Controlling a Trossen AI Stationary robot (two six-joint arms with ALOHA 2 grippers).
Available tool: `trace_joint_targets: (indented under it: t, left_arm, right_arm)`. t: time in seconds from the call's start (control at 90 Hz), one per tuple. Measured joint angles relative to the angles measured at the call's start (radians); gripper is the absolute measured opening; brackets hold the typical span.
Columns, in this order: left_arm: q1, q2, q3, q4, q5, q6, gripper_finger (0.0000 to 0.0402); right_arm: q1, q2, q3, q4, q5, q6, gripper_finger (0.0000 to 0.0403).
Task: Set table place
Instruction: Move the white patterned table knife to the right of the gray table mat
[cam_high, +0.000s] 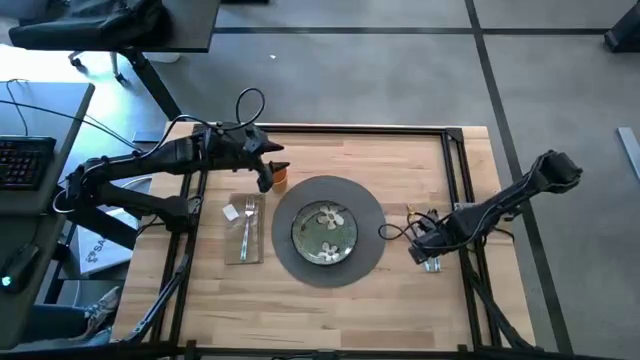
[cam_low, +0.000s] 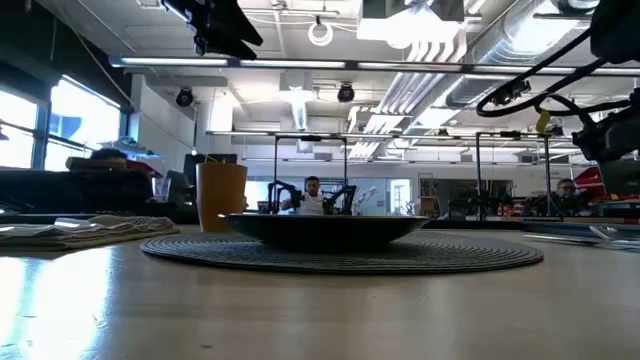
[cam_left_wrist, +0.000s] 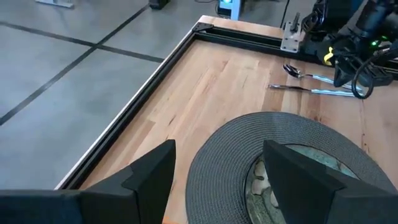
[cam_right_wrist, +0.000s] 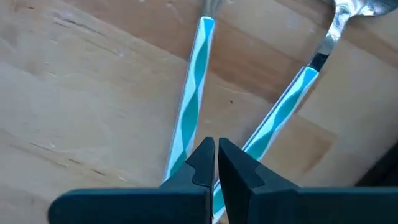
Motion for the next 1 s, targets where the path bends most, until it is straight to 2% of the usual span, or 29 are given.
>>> trace_joint_targets:
  t: [0.378,0.589,0.822,1.0]
  left_arm:
    - [0.000,0.000,0.000,0.000,0.001,0.000,0.0223]
    - [0.000,0.000,0.000,0.000,0.001,0.016,0.0223]
    - [0.000,0.000,0.000,-0.001,0.001,0.028,0.0223]
    - [0.000,0.000,0.000,0.000,0.001,0.035,0.0223]
  right_arm:
    - [-0.002,0.093,0.004,0.103,0.011,-0.001,0.0000]
    - [-0.052,0.094,0.004,0.059,0.020,0.018,0.0000]
    - [-0.123,0.095,0.000,-0.003,0.090,-0.011,0.0000]
    - [-0.171,0.095,-0.005,-0.005,0.101,-0.043,0.0000]
